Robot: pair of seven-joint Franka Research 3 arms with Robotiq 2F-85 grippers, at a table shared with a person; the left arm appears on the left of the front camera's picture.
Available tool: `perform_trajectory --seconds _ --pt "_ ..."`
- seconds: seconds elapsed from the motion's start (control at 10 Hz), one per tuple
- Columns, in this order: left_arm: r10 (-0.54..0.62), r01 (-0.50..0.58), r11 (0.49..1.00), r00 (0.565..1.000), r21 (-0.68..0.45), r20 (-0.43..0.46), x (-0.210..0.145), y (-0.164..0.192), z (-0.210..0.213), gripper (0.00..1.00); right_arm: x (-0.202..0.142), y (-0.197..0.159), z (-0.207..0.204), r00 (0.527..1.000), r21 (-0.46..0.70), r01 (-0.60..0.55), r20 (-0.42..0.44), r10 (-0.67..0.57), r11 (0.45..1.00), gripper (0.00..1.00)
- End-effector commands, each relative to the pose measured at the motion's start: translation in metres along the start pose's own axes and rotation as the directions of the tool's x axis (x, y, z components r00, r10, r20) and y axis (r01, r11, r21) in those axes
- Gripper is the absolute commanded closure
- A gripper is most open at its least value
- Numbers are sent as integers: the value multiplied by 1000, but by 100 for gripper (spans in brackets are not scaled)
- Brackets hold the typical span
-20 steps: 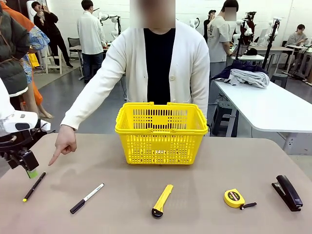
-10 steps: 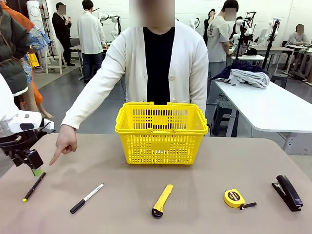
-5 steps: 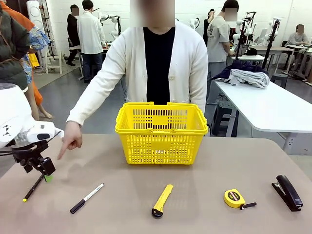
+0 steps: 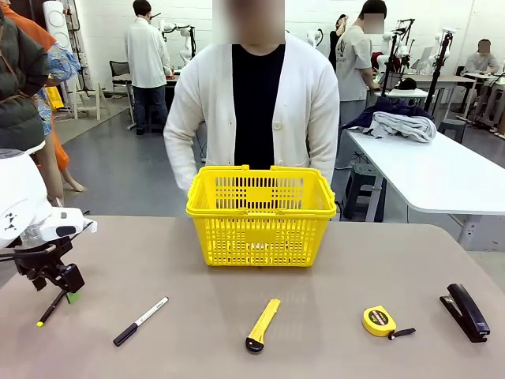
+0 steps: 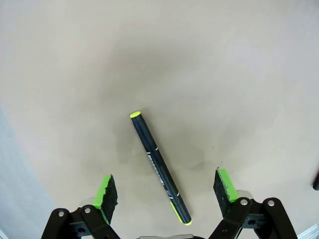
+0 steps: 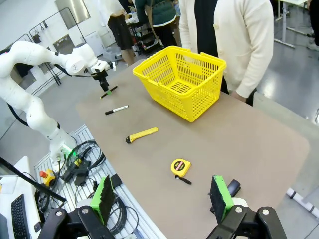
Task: Place the items the person wants into the basket.
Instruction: Pick up the item the person points to and place it in the Market Basket.
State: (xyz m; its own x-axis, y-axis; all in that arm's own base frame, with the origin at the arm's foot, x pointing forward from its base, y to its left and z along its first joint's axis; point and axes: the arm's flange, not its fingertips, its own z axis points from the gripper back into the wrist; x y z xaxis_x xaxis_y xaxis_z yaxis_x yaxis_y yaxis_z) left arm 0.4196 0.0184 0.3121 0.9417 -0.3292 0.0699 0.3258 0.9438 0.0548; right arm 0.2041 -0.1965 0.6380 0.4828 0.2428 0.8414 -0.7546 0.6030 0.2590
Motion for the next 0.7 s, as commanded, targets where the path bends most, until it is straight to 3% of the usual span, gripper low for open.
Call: perform_trajectory --seconds 0.0,0.2,0.3,0.4,0.5,0.6 --pt "24 -24 1000 1000 10 12 -11 -4 -8 0 1 0 0 1000 15 -16 18 16 1000 0" --pt "30 -30 1000 1000 9 11 -10 -5 -11 0 1 0 0 1000 15 -16 18 16 1000 0" --pt "15 -15 1000 1000 18 23 -11 -4 -11 14 1 0 0 1000 15 -16 18 16 1000 0" --pt "20 -20 999 1000 25 7 -11 -3 -10 50 1 0 0 1000 15 -16 18 16 1000 0" --pt "24 -24 999 1000 23 3 -10 -3 -10 66 1 0 0 1000 15 -16 18 16 1000 0" --pt "28 -27 999 1000 19 -2 -10 -4 -10 100 1 0 0 1000 15 -16 18 16 1000 0"
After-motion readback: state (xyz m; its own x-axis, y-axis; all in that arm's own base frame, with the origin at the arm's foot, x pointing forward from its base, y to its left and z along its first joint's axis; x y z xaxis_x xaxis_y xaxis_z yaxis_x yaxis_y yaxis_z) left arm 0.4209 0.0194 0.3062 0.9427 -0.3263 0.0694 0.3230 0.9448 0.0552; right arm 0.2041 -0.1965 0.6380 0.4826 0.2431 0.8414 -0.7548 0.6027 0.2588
